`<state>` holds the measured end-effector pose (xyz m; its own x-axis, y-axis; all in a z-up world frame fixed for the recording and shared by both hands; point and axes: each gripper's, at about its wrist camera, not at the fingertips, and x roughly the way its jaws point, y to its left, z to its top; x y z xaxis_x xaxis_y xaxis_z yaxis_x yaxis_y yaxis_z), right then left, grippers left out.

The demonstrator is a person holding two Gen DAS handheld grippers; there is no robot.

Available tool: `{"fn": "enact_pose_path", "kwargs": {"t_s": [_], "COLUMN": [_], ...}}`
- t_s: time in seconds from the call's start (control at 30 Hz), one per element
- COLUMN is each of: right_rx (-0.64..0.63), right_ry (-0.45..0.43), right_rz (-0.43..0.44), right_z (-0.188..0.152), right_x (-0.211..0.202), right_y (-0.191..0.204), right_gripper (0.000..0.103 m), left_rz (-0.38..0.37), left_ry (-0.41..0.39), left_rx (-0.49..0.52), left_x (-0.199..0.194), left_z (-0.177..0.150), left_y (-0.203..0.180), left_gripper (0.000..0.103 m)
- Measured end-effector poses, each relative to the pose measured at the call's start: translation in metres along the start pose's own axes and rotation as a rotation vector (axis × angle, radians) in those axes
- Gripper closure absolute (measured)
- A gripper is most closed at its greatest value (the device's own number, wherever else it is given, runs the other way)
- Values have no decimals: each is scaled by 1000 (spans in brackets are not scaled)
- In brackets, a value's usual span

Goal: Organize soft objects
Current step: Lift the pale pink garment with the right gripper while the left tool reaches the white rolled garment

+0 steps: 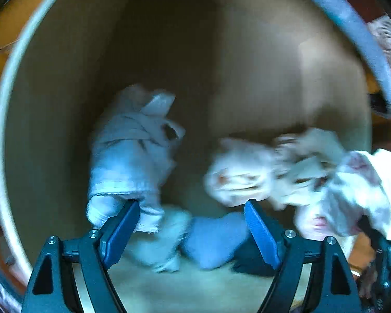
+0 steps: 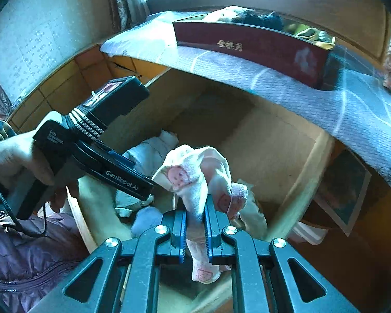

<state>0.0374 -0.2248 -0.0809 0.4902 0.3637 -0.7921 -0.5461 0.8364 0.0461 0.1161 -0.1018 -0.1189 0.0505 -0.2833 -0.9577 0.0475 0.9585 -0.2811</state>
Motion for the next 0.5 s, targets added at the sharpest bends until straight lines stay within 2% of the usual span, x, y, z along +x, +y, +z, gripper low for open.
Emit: {"fn": "enact_pose_path", "kwargs": {"t_s": [0.1, 0.23, 0.33, 0.5], "right_rx": [15, 14, 17, 28], "right_ry": [-1, 11, 26, 31], "right_rz": [-13, -26, -35, -52], "right_z": [-1, 0, 2, 7], "right_x": [-6, -5, 2, 3], "right_y": [-4, -2, 1, 2], "right_gripper": [92, 92, 92, 92], "left_rz": [-38, -12, 18, 122], "left_ry": [-25, -75, -112, -133], "left_rx": [30, 88, 102, 135], "left_x": [-7, -26, -42, -51], "left_z": [3, -1, -1, -5], "left_y": [-10, -16, -14, 3], "left_gripper": [21, 22, 22, 22]}}
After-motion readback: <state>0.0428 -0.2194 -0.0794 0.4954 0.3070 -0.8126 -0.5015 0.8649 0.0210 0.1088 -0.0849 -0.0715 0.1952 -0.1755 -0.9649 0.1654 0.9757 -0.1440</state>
